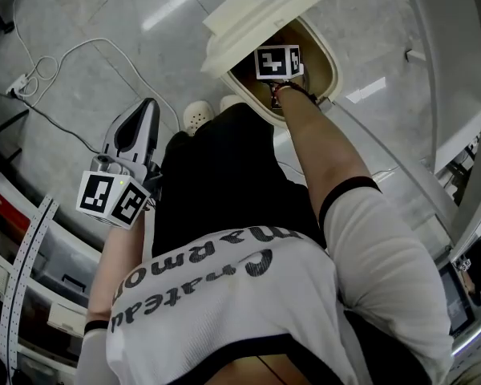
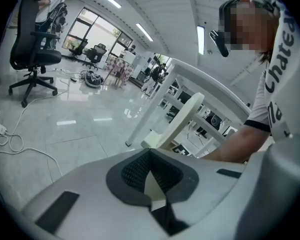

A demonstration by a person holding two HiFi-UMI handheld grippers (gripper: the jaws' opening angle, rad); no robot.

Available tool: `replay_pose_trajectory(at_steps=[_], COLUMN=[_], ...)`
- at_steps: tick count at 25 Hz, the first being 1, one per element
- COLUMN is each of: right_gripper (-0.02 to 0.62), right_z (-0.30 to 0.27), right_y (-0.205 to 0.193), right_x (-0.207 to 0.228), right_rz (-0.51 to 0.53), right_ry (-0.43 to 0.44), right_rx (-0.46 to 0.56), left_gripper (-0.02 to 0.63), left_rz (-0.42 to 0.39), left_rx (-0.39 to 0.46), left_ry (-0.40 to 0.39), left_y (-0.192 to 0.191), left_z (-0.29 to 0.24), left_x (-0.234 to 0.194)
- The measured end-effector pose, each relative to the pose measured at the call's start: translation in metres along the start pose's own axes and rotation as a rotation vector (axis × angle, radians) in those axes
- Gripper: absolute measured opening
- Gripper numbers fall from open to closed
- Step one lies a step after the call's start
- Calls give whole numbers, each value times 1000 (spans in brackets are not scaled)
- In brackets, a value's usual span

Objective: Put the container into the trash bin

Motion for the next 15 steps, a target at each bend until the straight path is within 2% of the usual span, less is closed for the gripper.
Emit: replay_pose_trajectory(at_steps=[8,15], right_gripper=[38,38], right_z=[4,30], right_y=[-3,0], right_x=[16,22], right_rz=[-93,-167], right_ry=[-30,19], right_rx=[9,-6], left_gripper=[23,23], left_rz=[26,57], left_rx=[-5,-26], left_ry=[-10,-2], left_y=[-6,5], left_z=[8,24], left_x=[10,34])
Point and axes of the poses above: the fingertips, and each gripper's own axes: z backward along the fingers, x to its right, y out of its top, the point moved 1 cm from there along z, backward along the fingers, and after that the axes turned 4 degrees about -z, right-handed, at the moved point
